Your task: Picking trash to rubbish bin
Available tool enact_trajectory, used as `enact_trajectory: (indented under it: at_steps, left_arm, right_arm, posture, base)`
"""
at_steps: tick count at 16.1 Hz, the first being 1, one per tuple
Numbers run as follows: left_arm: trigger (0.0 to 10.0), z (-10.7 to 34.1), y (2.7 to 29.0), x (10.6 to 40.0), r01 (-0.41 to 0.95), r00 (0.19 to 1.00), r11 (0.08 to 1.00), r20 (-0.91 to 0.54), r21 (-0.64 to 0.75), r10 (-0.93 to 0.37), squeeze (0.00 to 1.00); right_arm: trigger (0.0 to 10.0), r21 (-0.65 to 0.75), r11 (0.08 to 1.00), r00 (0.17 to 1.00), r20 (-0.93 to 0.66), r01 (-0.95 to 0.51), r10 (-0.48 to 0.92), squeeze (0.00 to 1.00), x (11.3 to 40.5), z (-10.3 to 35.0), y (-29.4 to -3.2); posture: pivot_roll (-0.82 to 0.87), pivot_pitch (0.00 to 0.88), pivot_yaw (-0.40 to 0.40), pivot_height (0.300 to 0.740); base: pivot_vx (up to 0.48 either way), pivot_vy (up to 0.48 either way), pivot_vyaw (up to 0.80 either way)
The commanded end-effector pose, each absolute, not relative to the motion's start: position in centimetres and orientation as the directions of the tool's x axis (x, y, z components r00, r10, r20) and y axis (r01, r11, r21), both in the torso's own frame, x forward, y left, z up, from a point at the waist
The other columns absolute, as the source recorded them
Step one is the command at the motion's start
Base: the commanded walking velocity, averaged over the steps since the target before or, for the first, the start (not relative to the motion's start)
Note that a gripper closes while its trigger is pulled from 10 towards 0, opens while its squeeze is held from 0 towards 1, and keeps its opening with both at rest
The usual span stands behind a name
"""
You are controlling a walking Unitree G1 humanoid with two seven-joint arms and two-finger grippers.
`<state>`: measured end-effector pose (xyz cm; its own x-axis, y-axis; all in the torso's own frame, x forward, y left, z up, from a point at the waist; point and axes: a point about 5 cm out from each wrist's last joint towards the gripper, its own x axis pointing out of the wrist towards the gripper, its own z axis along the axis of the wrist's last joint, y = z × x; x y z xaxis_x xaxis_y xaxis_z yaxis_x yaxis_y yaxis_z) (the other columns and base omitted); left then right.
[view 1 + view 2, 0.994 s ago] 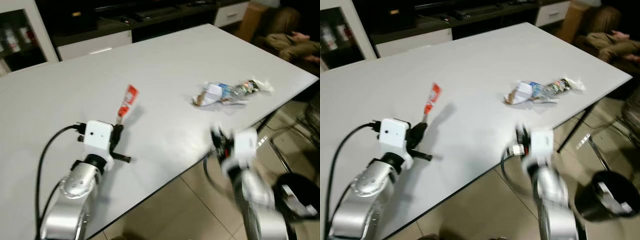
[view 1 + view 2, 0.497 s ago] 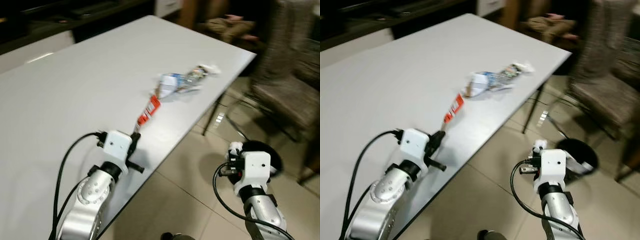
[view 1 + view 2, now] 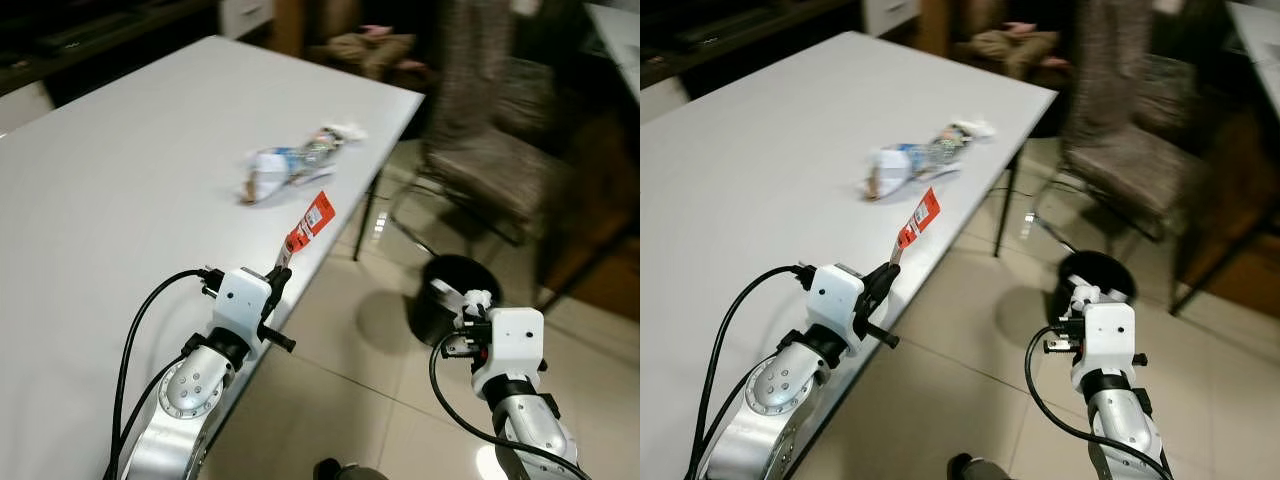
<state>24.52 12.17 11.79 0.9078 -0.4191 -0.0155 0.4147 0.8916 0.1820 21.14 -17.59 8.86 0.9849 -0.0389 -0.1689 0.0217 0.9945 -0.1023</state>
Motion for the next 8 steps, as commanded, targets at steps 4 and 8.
enact_trajectory:
  at_steps: [4, 8]
  left_arm:
    - [10.0, 12.26, 11.87, 25.15, 0.424, 0.900, 0.884, 0.022, 0.197, -0.436, 0.00]
    - [10.0, 12.48, 11.62, 25.18, 0.451, 0.885, 0.868, 0.027, 0.207, -0.466, 0.00]
  right_arm:
    - [10.0, -0.113, 0.993, 0.989, -0.135, 0.037, -0.052, 0.00, 21.43, 9.89, -17.75]
    - [10.0, -0.101, 0.995, 0.989, -0.145, 0.023, -0.038, 0.00, 21.48, 9.78, -17.38]
  posture:
    - [-0.05, 0.050, -0.029, 0.740]
    - [-0.05, 0.052, -0.027, 0.740]
  base:
    - [0.000, 0.000, -0.80]
    - [0.065, 0.000, -0.80]
